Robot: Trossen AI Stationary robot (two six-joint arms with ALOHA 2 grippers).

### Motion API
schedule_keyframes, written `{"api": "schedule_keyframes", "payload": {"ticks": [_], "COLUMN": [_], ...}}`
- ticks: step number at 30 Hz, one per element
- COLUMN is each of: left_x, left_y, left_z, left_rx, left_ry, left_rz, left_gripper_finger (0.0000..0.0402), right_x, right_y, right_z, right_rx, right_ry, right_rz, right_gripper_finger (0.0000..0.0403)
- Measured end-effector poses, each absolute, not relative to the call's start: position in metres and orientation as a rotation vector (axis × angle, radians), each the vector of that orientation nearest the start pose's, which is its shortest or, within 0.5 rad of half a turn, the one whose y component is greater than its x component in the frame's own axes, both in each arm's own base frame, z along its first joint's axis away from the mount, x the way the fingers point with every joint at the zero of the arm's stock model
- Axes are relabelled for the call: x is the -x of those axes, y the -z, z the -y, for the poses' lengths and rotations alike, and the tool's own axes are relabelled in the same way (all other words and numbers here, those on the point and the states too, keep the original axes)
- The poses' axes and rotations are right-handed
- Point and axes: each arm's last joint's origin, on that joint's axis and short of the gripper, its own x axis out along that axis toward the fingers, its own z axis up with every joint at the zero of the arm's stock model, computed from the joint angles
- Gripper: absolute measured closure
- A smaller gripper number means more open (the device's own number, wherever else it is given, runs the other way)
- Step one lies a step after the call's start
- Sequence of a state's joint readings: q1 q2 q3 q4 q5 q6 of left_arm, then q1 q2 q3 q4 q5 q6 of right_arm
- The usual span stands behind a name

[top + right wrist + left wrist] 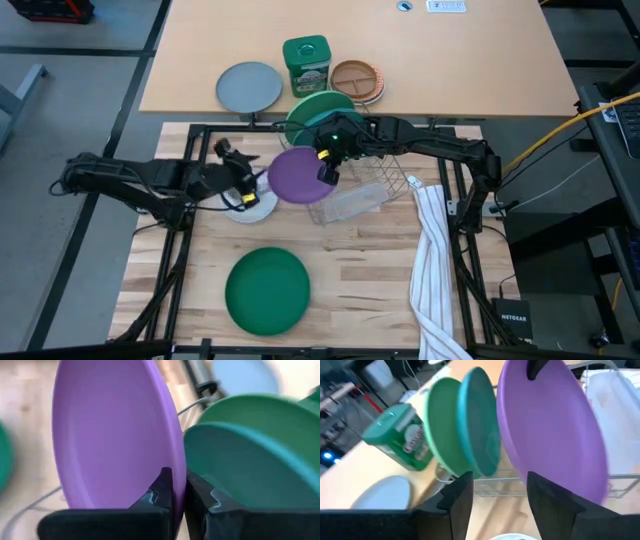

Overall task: Sort dishes
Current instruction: Put the purple plate into the dish rack

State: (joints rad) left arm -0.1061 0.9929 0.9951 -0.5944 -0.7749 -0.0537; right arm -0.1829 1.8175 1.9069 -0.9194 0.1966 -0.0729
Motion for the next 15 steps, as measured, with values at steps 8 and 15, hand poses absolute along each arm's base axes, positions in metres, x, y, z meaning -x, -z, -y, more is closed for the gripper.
{"api": "schedule_keyframes", "payload": {"ticks": [8,15], "left_x": [-0.151,-0.120], "left_y": [-0.357,-0.356], "left_z": [-0.014,-0.021], "left_rx": [-0.225,-0.162], "left_ry": [-0.715,-0.773], "left_rz": [-0.466,-0.482], "left_gripper_finger": [0.0225,0.0225], "right_x": [-0.377,-0.373], "right_y": [-0.371,-0.371], "right_z": [0.083,0.099], "right_rx": [0.369,0.478], "right_ry": [0.489,0.550], "right_rz": [-0.926,-0.980], "right_gripper_finger": [0.0378,0.0379]}}
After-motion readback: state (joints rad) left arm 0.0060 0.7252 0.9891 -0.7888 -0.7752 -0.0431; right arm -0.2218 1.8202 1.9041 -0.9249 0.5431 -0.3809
